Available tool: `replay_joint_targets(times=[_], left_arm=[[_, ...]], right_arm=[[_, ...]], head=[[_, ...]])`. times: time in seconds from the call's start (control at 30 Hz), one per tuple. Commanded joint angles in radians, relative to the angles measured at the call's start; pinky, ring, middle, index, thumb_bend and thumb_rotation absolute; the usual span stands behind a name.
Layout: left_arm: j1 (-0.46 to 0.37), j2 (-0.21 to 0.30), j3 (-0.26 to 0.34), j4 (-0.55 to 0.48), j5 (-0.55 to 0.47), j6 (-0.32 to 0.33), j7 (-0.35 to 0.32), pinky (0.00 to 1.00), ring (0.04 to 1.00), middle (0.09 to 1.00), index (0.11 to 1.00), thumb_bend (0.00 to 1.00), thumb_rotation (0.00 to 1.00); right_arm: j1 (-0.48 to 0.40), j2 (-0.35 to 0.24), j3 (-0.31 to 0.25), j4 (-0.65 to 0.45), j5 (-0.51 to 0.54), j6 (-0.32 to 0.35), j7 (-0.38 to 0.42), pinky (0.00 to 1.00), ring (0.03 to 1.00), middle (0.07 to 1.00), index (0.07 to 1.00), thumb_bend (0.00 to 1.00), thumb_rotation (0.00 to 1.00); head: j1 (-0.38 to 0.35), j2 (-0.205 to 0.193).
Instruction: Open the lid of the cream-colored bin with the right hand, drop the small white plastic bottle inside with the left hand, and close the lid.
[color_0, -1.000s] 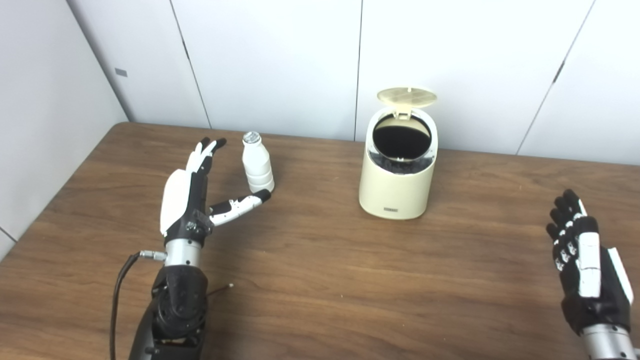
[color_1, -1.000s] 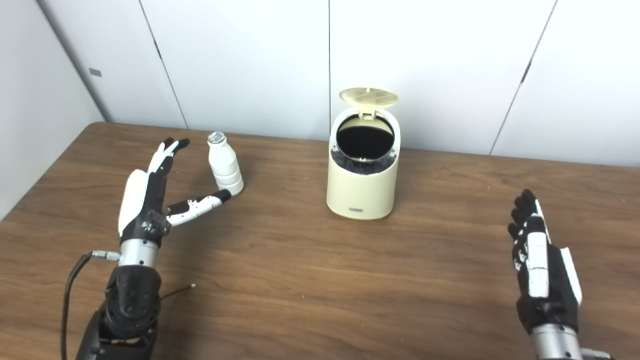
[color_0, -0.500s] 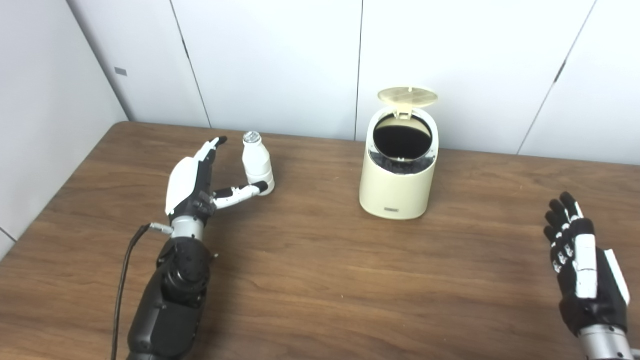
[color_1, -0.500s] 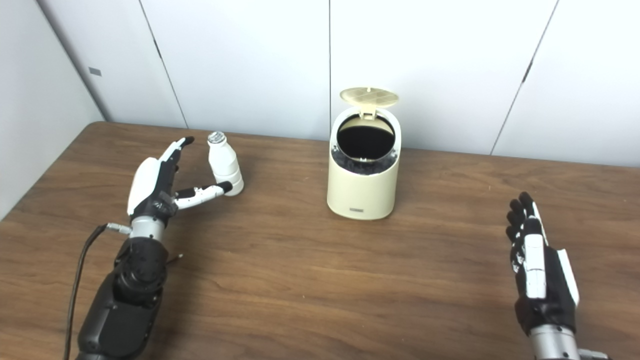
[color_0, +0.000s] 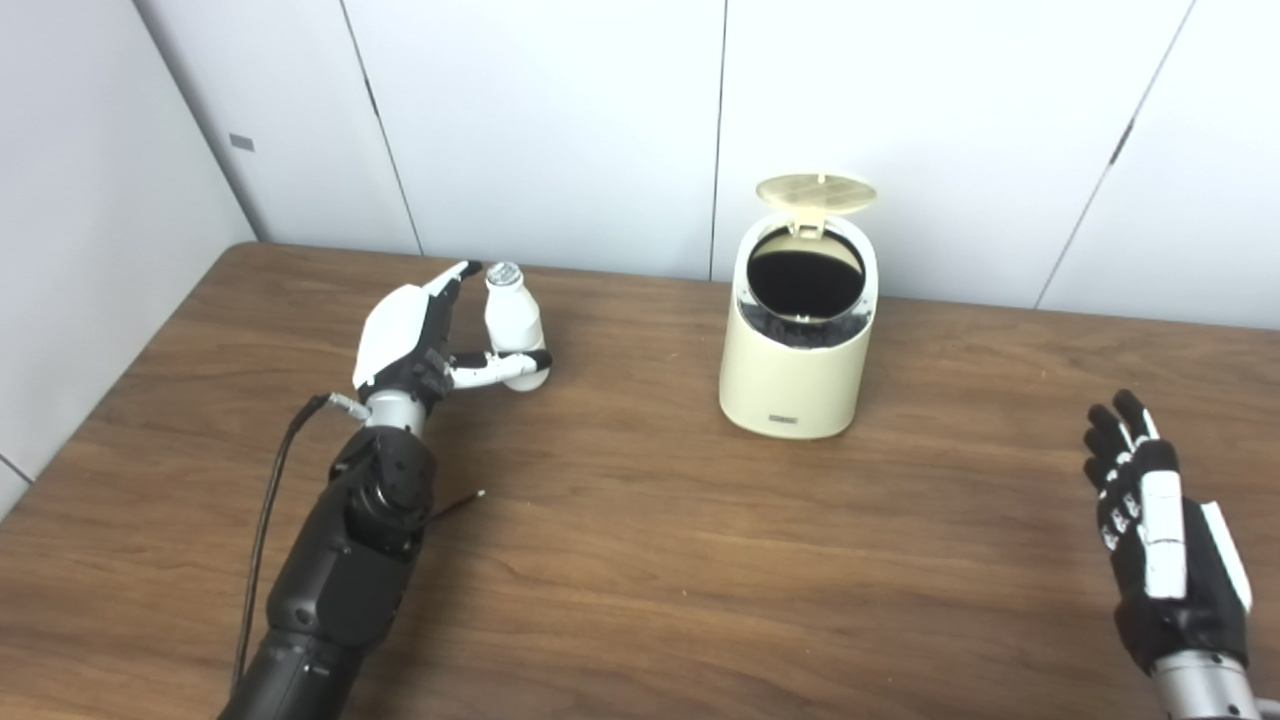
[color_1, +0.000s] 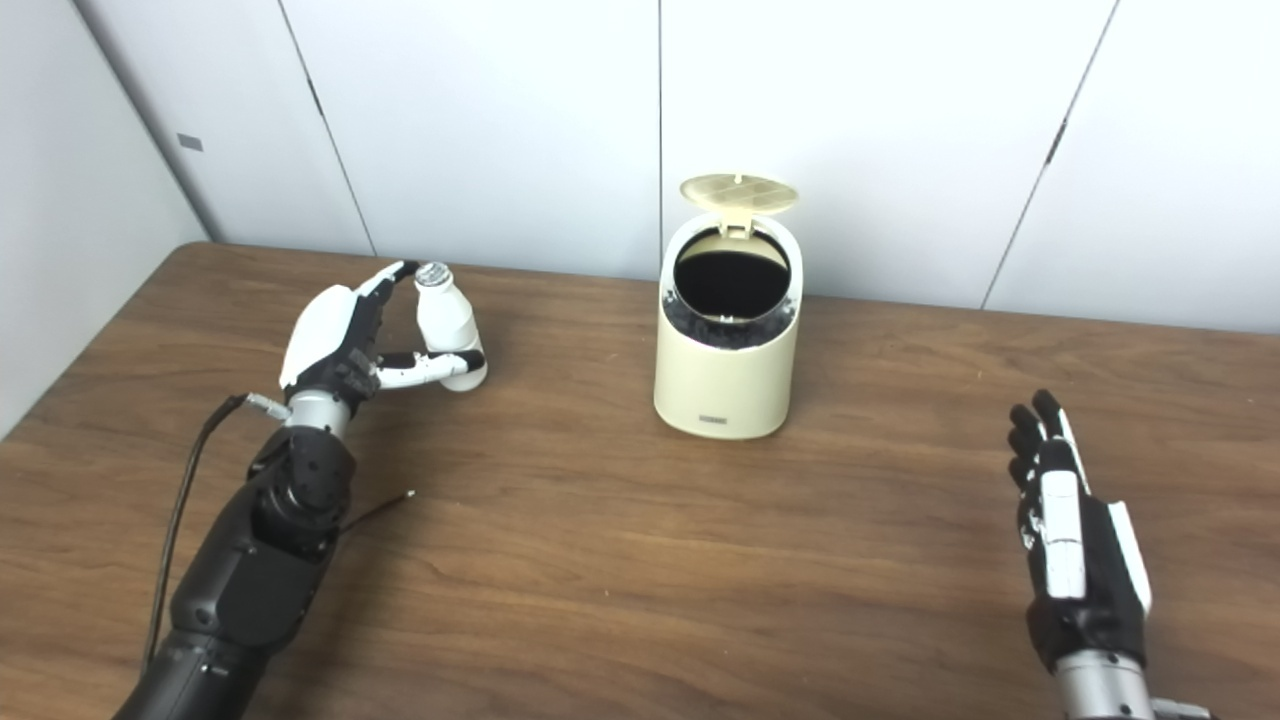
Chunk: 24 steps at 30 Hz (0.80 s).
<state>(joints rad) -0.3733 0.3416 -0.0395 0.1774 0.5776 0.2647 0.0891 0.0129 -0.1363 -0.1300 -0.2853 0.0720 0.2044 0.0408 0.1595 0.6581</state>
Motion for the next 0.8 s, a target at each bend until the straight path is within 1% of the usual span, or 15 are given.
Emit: replay_joint_targets(times=[0.0,0.17,0.27,0.47,0.53,0.6,0.77], left_arm=[[-0.057,0.036,-0.004,-0.007,0.023,-0.008,0.012,0.8,0.93,0.919,0.911,1.0,0.42],[-0.074,0.058,-0.03,-0.004,0.041,0.0,-0.003,0.8,0.91,0.909,0.9,1.0,0.41],[-0.075,0.062,-0.033,-0.007,0.037,0.004,-0.007,0.79,0.9,0.897,0.889,1.0,0.4],[-0.073,0.061,-0.034,-0.01,0.02,0.006,-0.019,0.77,0.877,0.873,0.869,1.0,0.38],[-0.074,0.058,-0.032,-0.005,0.015,-0.001,-0.014,0.73,0.852,0.851,0.861,1.0,0.38],[-0.075,0.055,-0.029,-0.001,0.008,-0.017,-0.003,0.68,0.792,0.804,0.839,1.0,0.36],[-0.076,0.045,-0.019,-0.005,-0.012,-0.016,-0.001,0.61,0.716,0.726,0.77,0.99,0.32]], right_arm=[[-0.024,-0.002,-0.003,-0.027,0.002,-0.03,-0.005,1.0,0.972,0.957,0.988,0.6,1.0],[-0.027,-0.001,-0.002,-0.023,-0.006,-0.034,-0.009,1.0,0.965,0.95,0.986,0.6,1.0],[-0.027,-0.003,0.0,-0.023,-0.018,-0.033,-0.012,1.0,0.961,0.948,0.989,0.59,1.0],[-0.024,-0.007,0.007,-0.029,-0.057,-0.019,-0.022,0.91,0.937,0.925,0.974,0.6,1.0],[-0.023,-0.01,0.01,-0.03,-0.065,-0.017,-0.02,0.89,0.935,0.925,0.976,0.61,1.0],[-0.023,-0.01,0.01,-0.03,-0.069,-0.019,-0.019,0.88,0.934,0.926,0.977,0.6,1.0],[-0.023,-0.013,0.007,-0.023,-0.076,-0.02,-0.02,0.86,0.924,0.92,0.968,0.62,1.0]], head=[[0.001,0.001],[0.003,0.002],[0.001,0.003],[0.0,0.003],[0.0,0.003],[0.001,0.006],[0.001,0.009]])
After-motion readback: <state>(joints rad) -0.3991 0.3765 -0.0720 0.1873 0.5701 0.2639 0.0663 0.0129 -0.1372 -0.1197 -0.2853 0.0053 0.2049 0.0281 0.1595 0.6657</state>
